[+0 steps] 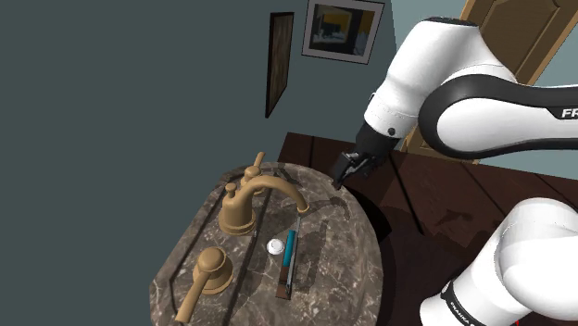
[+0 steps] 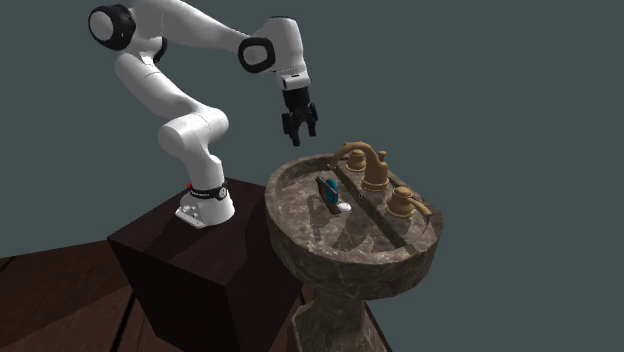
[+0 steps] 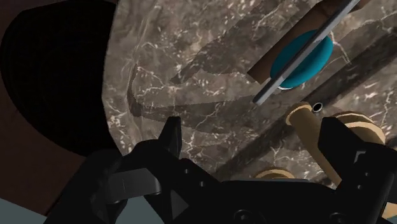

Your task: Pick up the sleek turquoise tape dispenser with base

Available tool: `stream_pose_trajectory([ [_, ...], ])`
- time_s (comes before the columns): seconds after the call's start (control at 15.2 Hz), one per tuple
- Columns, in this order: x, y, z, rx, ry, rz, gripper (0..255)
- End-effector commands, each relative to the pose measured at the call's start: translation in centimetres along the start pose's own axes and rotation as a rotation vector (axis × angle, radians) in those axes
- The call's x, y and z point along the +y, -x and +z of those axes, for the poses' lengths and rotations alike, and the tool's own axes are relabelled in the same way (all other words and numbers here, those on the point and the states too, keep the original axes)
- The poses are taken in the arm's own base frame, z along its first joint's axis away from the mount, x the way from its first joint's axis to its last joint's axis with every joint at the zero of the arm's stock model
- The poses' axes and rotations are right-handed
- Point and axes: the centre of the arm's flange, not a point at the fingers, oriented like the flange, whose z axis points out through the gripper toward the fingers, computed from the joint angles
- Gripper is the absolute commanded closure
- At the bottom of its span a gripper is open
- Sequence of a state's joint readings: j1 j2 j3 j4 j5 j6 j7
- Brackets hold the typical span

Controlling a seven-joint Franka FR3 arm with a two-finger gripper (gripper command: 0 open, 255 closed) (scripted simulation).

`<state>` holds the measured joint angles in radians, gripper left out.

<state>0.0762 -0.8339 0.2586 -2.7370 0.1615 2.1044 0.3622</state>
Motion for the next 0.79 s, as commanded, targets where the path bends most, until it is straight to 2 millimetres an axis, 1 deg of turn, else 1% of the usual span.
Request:
stream_pose_trajectory([
  [0.0,-1.4,0.6,2.2,0.004,0.003,0.023,0],
  [0.73,-10.0,3.2,13.8,0.015,0.020,0.131,0],
])
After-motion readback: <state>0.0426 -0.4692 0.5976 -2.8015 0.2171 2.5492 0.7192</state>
